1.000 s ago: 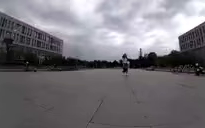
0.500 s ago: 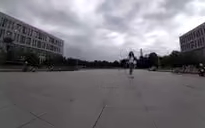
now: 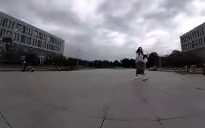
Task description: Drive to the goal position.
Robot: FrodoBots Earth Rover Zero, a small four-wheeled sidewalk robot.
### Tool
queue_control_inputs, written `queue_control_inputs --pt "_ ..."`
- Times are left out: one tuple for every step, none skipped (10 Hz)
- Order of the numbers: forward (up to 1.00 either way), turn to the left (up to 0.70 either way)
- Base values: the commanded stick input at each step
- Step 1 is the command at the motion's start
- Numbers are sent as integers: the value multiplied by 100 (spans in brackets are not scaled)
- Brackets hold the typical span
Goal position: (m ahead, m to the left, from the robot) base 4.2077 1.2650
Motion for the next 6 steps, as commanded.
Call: queue_control_inputs --pt "70 0" --pt "70 0" --pt "70 0" --pt "70 0" --pt "70 0" --pt "70 0"
